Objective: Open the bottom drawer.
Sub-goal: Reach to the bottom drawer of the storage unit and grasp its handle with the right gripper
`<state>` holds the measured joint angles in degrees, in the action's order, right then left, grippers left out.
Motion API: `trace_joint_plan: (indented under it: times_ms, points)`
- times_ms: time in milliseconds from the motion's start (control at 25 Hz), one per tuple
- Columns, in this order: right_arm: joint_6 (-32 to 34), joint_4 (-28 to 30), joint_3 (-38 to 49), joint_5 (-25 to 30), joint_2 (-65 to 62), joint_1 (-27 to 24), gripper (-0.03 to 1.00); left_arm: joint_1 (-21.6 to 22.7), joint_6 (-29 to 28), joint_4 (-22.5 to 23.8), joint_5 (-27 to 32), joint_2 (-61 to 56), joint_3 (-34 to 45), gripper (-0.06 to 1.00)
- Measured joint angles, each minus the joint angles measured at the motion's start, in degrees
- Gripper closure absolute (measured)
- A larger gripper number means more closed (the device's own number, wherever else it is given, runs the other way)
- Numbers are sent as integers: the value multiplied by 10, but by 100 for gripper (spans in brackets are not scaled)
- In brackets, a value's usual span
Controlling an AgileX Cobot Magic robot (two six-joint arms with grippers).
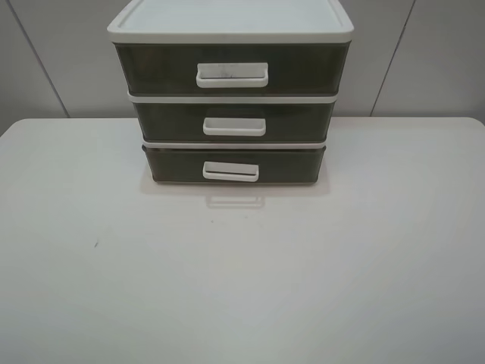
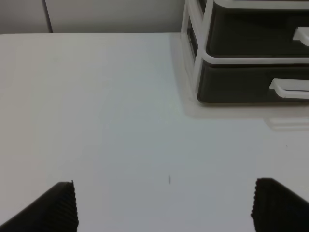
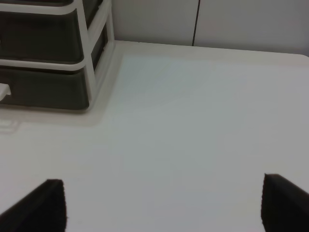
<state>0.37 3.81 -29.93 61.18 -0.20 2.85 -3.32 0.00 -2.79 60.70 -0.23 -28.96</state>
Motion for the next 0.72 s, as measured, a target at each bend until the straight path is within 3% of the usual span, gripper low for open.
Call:
trace_joint_plan:
  times_ms: [480, 720]
  points:
    - [1, 0, 0, 0, 1, 3, 17, 0, 0, 0, 0, 0, 0, 20]
    - [1, 1, -3, -4, 118, 11, 17, 0, 0, 0, 0, 0, 0, 20]
